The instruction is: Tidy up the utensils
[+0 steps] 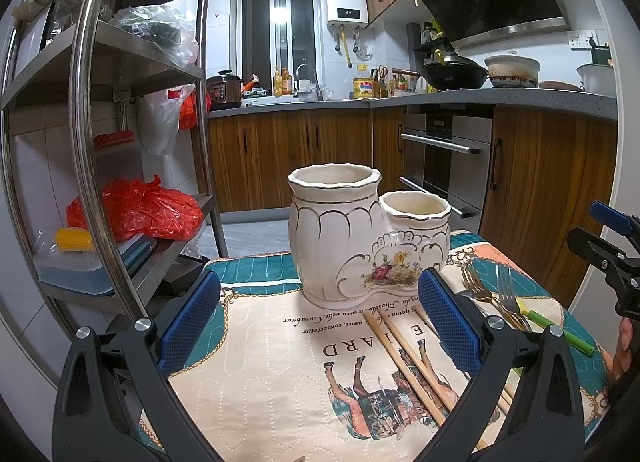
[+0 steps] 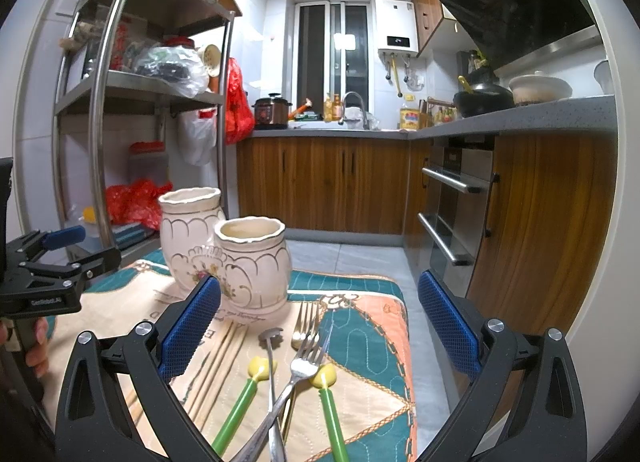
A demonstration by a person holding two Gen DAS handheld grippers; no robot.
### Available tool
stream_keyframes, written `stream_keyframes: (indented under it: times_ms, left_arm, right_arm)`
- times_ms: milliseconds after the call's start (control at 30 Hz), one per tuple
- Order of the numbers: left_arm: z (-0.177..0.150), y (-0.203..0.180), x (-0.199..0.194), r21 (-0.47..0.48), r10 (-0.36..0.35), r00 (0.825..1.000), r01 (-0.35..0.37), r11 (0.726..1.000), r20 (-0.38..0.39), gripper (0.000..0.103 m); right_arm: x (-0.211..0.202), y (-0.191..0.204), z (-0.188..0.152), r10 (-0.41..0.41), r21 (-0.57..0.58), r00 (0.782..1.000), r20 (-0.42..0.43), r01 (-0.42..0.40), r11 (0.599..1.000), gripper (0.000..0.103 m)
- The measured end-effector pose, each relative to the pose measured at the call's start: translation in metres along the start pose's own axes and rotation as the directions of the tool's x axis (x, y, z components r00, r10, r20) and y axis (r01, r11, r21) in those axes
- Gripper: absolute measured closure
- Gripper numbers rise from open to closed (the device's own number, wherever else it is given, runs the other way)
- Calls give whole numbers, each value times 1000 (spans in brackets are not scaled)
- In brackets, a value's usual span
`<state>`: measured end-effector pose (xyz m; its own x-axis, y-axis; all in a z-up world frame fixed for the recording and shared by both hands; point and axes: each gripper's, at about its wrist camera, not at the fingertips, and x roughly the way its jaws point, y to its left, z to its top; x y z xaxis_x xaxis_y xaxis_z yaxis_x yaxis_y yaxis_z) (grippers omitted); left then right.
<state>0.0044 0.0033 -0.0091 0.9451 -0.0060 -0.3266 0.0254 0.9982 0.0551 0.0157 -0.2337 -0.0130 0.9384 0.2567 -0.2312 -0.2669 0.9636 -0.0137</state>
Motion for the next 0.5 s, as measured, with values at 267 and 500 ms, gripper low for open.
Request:
stream_keyframes:
  times_ms: [267, 500]
  left_arm:
    - [1, 0, -1, -1, 0, 1000, 0, 1000, -2, 5]
    - [2, 0, 0, -2, 0, 1000, 0, 1000, -4, 5]
  right_arm:
    - [0, 0, 1, 0, 0, 1000, 3, 0, 1000, 5]
    - [0, 0, 2, 0, 0, 1000, 6, 0, 1000, 5]
